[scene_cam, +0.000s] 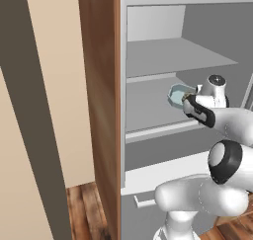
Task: Place two dumplings into each of the tupperware containers and then place the containers in the fridge.
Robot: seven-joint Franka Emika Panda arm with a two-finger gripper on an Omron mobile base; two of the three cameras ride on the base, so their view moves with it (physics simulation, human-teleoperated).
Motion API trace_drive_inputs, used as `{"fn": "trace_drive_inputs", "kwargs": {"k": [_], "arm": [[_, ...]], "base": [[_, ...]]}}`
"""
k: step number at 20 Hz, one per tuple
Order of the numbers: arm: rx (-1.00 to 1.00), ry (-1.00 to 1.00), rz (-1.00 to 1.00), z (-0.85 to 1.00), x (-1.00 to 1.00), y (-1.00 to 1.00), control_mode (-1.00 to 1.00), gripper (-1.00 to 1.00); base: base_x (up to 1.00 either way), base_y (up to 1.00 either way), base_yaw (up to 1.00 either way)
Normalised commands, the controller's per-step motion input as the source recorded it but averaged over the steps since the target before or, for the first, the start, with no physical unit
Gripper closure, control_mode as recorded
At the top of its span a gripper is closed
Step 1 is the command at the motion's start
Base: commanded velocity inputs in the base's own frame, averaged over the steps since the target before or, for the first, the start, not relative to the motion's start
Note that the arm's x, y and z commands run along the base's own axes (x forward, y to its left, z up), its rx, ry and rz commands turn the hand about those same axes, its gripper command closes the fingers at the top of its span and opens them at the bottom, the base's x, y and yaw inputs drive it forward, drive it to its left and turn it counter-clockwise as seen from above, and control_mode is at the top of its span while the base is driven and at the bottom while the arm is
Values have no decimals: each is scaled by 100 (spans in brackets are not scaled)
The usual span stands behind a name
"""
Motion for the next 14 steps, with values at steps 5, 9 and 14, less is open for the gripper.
{"fn": "trace_drive_inputs", "kwargs": {"k": [5,9,14], "arm": [[3,0,0,-42,69,-14,-100,100],[9,0,0,-31,81,-30,-100,100],[12,0,0,-26,77,-52,-100,100]], "base": [[0,0,0],[0,0,0],[0,0,0]]}}
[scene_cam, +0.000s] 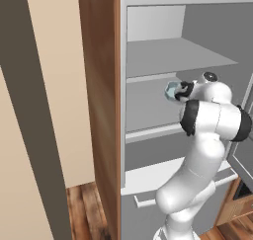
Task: Place two dumplings into each of the tupperware containers and then place the containers in the fridge.
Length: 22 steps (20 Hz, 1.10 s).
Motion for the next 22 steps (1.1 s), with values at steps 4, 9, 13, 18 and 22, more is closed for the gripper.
{"fn": "trace_drive_inputs", "kwargs": {"k": [4,9,13,18,22], "arm": [[8,0,0,-21,41,-40,-100,-100],[6,-13,-2,-8,-4,-33,-100,-100],[6,-35,-2,0,-28,-1,-100,-100],[1,-54,-6,4,-97,27,-100,-100],[-8,-40,-5,19,-100,77,-100,-100]], "base": [[0,0,0],[0,0,0],[0,0,0],[0,0,0],[0,0,0]]}}
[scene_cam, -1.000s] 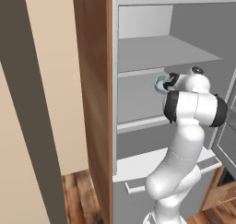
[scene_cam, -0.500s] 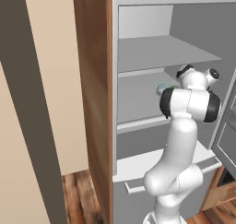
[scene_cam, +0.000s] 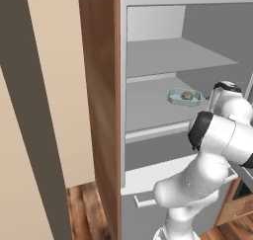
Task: Place two dumplings into each of the tupperware containers and then place the containers in the fridge.
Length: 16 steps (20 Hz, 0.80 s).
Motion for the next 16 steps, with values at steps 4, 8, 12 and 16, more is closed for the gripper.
{"fn": "trace_drive_inputs", "kwargs": {"k": [4,8,12,16], "arm": [[-21,-23,-1,68,-100,87,-100,-100],[-32,-20,0,82,-100,71,-100,-100],[-46,-4,20,74,-100,32,-100,-100],[-52,0,37,59,-99,0,-100,-100]], "base": [[0,0,0],[0,0,0],[0,0,0],[0,0,0]]}}
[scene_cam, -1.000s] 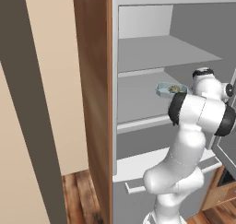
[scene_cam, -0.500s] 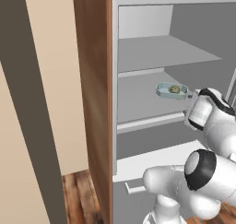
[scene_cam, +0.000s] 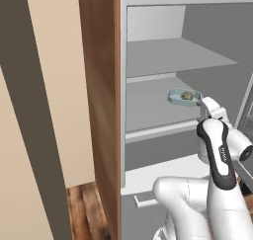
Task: Place two dumplings into each of the tupperware containers and then place the containers in the fridge.
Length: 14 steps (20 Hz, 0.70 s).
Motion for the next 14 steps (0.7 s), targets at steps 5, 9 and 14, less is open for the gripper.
{"fn": "trace_drive_inputs", "kwargs": {"k": [5,9,14], "arm": [[-57,4,39,32,-96,3,-100,-100],[-74,31,30,-18,-80,39,-100,-100],[-94,42,7,-53,-44,95,-100,-100]], "base": [[0,0,0],[0,0,0],[0,0,0]]}}
